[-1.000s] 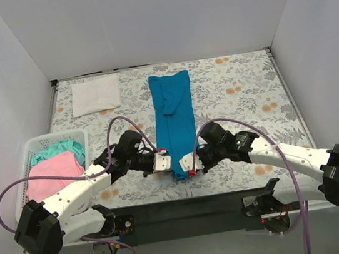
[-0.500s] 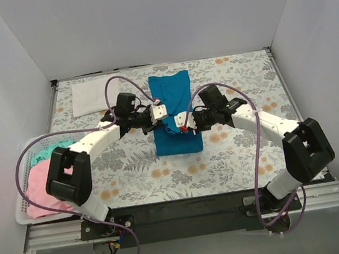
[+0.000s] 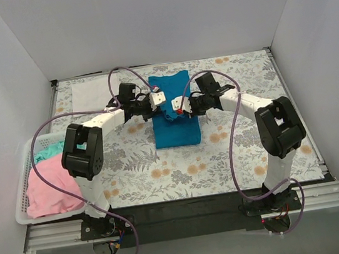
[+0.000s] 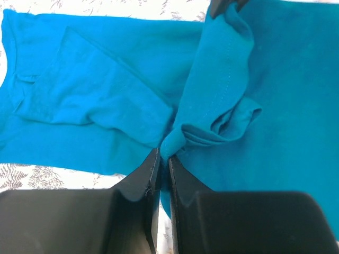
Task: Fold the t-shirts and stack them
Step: Fold the tshirt
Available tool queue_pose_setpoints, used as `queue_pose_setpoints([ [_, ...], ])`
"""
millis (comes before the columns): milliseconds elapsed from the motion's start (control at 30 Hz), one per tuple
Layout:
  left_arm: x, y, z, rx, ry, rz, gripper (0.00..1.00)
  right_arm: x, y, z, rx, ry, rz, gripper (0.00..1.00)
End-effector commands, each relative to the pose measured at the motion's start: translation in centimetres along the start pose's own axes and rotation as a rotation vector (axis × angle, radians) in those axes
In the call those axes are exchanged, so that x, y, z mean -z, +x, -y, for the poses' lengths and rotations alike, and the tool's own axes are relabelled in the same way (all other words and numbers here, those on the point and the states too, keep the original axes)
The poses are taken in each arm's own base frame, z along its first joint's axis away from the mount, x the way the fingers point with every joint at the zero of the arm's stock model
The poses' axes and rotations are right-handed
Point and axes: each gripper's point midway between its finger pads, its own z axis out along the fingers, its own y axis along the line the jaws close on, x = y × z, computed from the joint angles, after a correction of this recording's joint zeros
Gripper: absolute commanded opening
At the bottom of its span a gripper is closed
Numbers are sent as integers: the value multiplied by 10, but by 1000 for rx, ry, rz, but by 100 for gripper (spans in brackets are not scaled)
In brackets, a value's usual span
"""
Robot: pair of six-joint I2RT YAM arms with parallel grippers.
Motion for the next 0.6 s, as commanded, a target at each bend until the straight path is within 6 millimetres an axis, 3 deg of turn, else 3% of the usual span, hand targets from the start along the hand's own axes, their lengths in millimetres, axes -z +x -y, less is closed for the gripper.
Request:
queue_pose_setpoints([
  [0, 1, -13, -26, -65, -45, 35, 0, -1, -7, 36, 52, 61, 42, 1],
  [233, -10, 9, -40, -51, -60, 7, 1, -18, 7, 45, 37, 54, 33, 1],
  [300, -14, 18, -43, -38, -67, -12, 9, -24, 13, 45, 24, 49, 18, 1],
  [433, -14, 19, -62, 7, -123, -33, 27, -20, 18, 61, -7, 100, -29, 41],
  [500, -6, 16, -73, 79, -164, -26, 31, -8, 13, 75, -21, 144, -28, 53],
  [567, 14, 12, -96, 146, -224, -12, 36, 14, 4, 97, -23, 210, -19, 58],
])
